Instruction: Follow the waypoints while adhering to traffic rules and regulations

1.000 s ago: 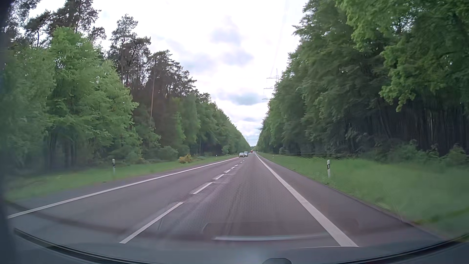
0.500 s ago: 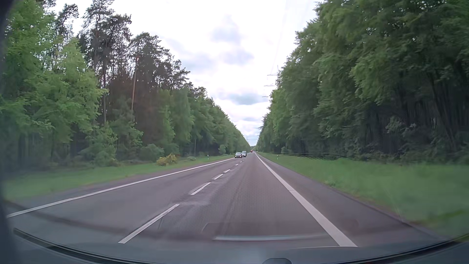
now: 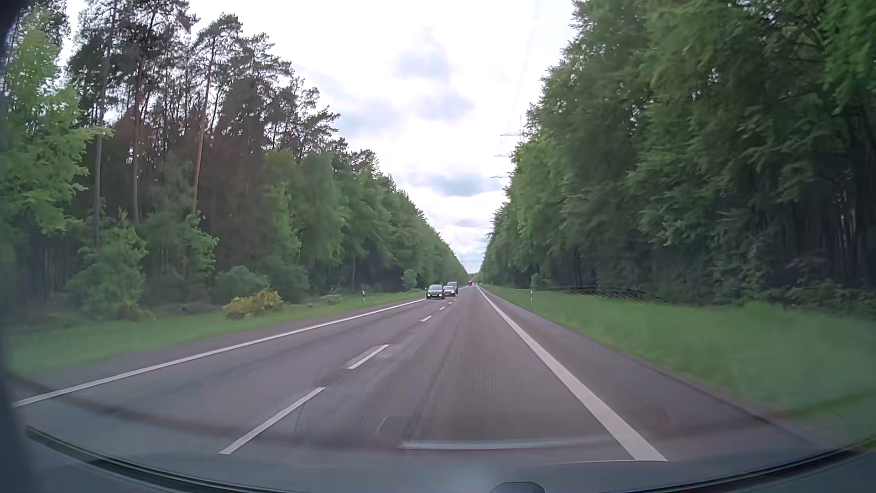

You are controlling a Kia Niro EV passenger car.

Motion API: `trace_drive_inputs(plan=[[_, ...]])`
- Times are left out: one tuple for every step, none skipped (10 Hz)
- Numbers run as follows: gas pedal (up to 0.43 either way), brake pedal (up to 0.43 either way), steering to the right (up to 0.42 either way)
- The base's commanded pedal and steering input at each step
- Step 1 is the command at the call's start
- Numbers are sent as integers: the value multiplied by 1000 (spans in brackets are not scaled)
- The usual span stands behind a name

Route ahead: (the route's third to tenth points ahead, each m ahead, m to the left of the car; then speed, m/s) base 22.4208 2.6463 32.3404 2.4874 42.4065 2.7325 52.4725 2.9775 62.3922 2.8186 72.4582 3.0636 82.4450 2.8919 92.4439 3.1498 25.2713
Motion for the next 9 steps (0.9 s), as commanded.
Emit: trace_drive_inputs(plan=[[480,0,-4],[469,0,-5],[449,0,-4],[409,0,-4],[390,0,-4],[370,0,-4],[350,0,-4],[339,0,-4],[331,0,-4]])
